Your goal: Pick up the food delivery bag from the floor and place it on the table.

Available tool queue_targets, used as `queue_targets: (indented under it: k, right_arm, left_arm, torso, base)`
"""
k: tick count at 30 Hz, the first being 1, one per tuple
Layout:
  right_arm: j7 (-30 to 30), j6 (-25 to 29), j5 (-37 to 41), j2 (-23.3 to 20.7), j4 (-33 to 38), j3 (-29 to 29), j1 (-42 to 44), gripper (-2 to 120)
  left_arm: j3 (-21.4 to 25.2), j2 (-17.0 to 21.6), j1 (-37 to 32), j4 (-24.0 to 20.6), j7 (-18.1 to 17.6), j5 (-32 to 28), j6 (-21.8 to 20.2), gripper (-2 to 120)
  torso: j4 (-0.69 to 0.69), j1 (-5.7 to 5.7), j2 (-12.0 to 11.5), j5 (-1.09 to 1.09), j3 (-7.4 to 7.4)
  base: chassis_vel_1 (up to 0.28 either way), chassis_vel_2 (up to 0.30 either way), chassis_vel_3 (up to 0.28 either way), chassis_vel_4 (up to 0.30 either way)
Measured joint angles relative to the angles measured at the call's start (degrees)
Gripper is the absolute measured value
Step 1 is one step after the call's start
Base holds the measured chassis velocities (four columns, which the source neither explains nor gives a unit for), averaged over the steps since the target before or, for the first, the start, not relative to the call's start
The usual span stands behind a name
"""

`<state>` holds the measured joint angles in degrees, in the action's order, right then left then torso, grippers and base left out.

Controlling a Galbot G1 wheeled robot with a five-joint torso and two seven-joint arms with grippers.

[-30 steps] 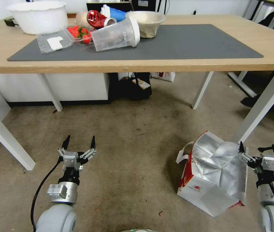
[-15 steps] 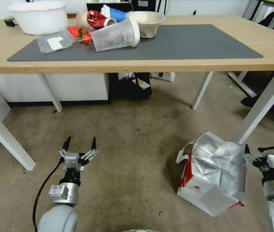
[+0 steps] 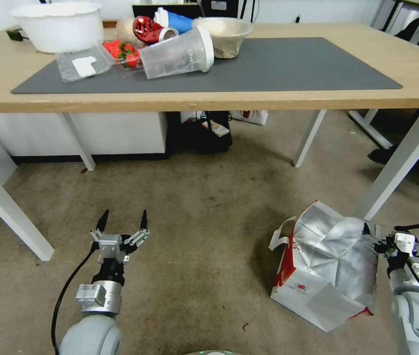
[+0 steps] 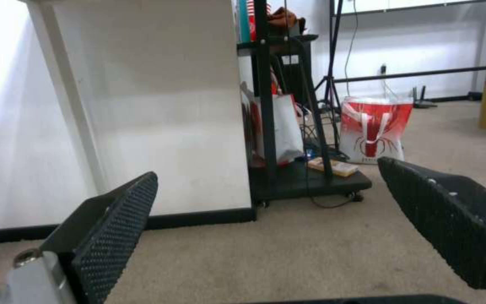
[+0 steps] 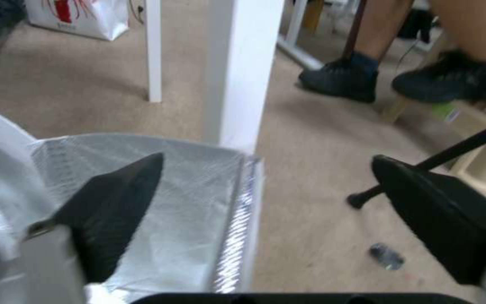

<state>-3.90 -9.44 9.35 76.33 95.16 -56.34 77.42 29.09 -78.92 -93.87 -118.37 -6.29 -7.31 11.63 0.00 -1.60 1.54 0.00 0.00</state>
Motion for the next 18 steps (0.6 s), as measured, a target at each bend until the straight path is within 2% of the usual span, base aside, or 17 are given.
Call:
queue_targets:
  k: [1,4,5,7,9,11,13,16,17,18]
  right_arm:
    - [0.0,0.0,0.0,0.0,0.0,0.0,0.0,90]
    - [-0.2,-1.9,1.9,-0.3,-0.4,0.5,-0.4,77]
    - [-0.2,-1.9,1.9,-0.3,-0.4,0.5,-0.4,77]
    - [-0.2,-2.6,2.3,-0.6,-1.1,0.6,-0.9,67]
    - [-0.2,-2.9,2.4,-0.7,-1.4,0.7,-1.0,63]
    - [-0.1,-3.1,2.5,-0.7,-2.1,0.9,-1.1,51]
    - [-0.1,-3.1,2.5,-0.7,-2.2,1.0,-1.1,48]
    - [-0.2,-3.1,2.8,-0.5,-2.5,1.2,-1.2,33]
    - [-0.2,-3.1,2.8,-0.5,-2.5,1.2,-1.2,33]
    - [-0.3,-3.1,3.0,-0.4,-2.6,1.2,-1.2,28]
  left_arm:
    - [0.0,0.0,0.0,0.0,0.0,0.0,0.0,98]
    - [-0.1,0.0,0.1,0.0,-0.2,0.0,0.0,98]
    - [-0.1,0.0,0.1,0.0,-0.2,0.0,0.0,98]
    - [-0.1,0.0,0.1,0.1,-0.3,0.0,0.0,98]
    - [-0.1,0.0,0.1,0.1,-0.3,0.0,0.0,98]
    - [-0.1,0.0,0.1,0.1,-0.4,-0.1,0.0,98]
    - [-0.1,0.0,0.1,0.1,-0.5,-0.1,0.0,98]
    - [-0.1,-0.1,0.1,0.1,-0.5,-0.1,0.0,98]
    - [-0.1,-0.1,0.1,0.1,-0.5,-0.1,0.0,98]
    - [0.0,-0.1,0.1,0.1,-0.6,-0.1,0.0,98]
  torso:
    - [0.00,0.00,0.0,0.00,0.00]
    - [0.00,0.00,0.0,0.00,0.00]
    - [0.00,0.00,0.0,0.00,0.00]
    - [0.00,0.00,0.0,0.00,0.00]
    - [0.00,0.00,0.0,0.00,0.00]
    - [0.00,0.00,0.0,0.00,0.00]
    - [0.00,0.00,0.0,0.00,0.00]
    - [0.00,0.00,0.0,0.00,0.00]
    - [0.00,0.00,0.0,0.00,0.00]
    - [0.00,0.00,0.0,0.00,0.00]
  base:
    - [0.000,0.000,0.000,0.000]
    - [0.000,0.000,0.000,0.000]
    - [0.000,0.000,0.000,0.000]
    - [0.000,0.000,0.000,0.000]
    - [0.000,0.000,0.000,0.000]
    - [0.000,0.000,0.000,0.000]
    - [0.000,0.000,0.000,0.000]
    - [0.000,0.000,0.000,0.000]
    - [0.000,0.000,0.000,0.000]
    - [0.000,0.000,0.000,0.000]
